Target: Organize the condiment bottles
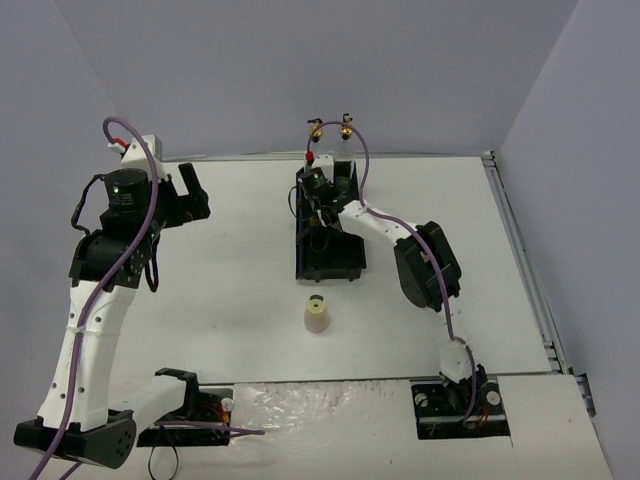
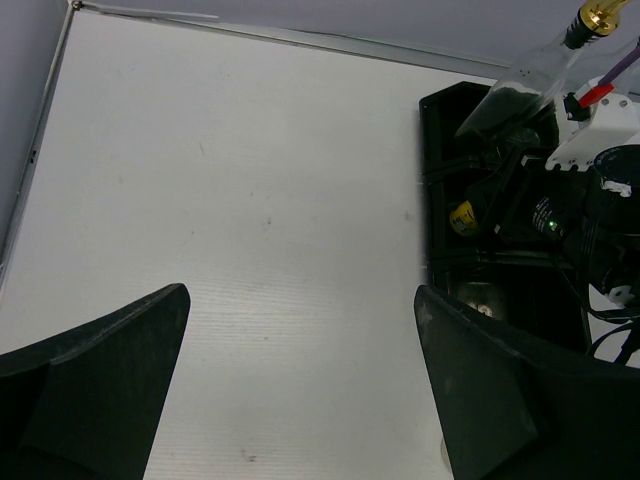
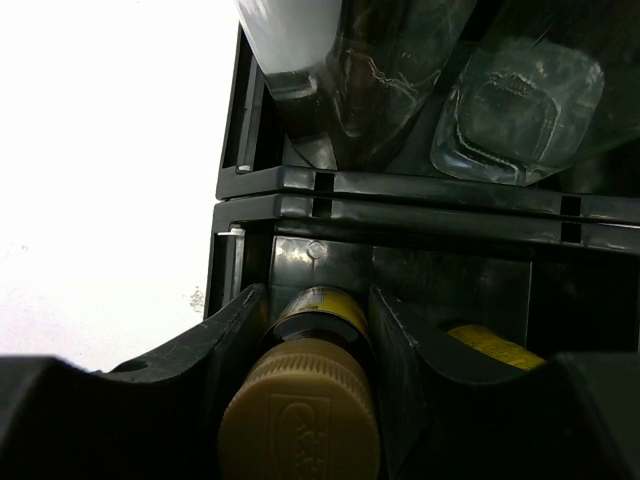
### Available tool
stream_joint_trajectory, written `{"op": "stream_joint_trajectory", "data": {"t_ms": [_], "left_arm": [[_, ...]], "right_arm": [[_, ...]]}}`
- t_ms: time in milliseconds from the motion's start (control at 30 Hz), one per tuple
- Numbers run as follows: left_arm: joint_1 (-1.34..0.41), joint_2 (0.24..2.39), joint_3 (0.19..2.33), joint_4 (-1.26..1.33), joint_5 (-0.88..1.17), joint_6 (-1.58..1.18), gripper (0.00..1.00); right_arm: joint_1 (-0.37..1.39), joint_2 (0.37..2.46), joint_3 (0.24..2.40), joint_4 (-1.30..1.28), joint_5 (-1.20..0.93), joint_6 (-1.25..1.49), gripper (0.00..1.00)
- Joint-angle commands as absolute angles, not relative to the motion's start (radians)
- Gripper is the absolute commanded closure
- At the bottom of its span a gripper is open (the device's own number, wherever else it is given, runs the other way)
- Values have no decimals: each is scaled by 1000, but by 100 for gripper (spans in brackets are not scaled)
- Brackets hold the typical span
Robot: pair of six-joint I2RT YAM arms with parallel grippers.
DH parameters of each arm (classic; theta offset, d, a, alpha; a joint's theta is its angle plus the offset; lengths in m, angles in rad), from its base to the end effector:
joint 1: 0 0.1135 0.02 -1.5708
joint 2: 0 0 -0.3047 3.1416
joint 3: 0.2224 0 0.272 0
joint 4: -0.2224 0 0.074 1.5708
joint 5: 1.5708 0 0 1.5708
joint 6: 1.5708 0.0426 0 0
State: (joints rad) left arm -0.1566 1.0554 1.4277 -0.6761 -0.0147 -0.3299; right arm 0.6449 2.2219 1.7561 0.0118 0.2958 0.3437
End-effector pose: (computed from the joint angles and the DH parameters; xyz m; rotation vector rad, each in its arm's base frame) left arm 0.2039 -0.0316 0.4961 -0.1734 1.8791 -0.3204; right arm 0.4644 0.3338 0.2400 -0.1166 2.0159 0.3322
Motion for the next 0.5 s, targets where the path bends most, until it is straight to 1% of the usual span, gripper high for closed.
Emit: {"op": "stream_joint_trajectory", "data": {"t_ms": [0, 133, 200, 467], "left_arm": [[-149, 1036, 1448, -618, -2, -334, 8], [-149, 1035, 1445, -618, 0, -334, 8], [-149, 1035, 1443, -618, -2, -333, 8], [-149, 1030, 1440, -618, -6, -332, 8]], "right_arm": [[646, 2154, 1745, 56, 348, 355, 51], [650, 2139, 1743, 44, 373, 355, 38], [654, 2127, 1743, 36, 383, 353, 34], [677, 2068, 1756, 11, 412, 341, 32]]}}
